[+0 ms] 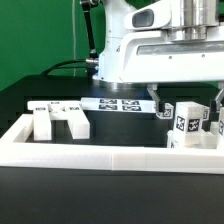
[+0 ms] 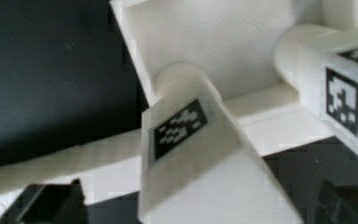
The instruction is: Assemble chair
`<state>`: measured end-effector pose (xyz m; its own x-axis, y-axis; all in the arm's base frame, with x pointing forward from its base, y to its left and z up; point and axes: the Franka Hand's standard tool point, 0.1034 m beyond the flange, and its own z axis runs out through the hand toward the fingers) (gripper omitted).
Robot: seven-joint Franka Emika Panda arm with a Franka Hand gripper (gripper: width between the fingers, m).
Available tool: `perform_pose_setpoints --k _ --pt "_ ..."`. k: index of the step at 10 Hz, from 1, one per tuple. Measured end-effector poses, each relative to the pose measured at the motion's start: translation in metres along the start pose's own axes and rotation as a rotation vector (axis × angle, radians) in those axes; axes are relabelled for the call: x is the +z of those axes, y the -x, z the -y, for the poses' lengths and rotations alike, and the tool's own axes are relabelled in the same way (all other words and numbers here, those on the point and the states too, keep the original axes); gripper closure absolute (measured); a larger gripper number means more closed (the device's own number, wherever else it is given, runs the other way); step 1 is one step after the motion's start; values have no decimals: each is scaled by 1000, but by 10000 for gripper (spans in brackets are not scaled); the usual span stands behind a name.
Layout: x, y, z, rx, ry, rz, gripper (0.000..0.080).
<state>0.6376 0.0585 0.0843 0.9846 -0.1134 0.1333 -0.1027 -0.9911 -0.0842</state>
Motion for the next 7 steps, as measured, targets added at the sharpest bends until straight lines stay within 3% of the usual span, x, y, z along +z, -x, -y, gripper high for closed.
perform_pose_setpoints --k 3,6,7 --pt "2 1 -1 -250 13 1 150" --pt "3 1 -1 -326 18 3 178" --pt "3 1 -1 -325 18 3 362"
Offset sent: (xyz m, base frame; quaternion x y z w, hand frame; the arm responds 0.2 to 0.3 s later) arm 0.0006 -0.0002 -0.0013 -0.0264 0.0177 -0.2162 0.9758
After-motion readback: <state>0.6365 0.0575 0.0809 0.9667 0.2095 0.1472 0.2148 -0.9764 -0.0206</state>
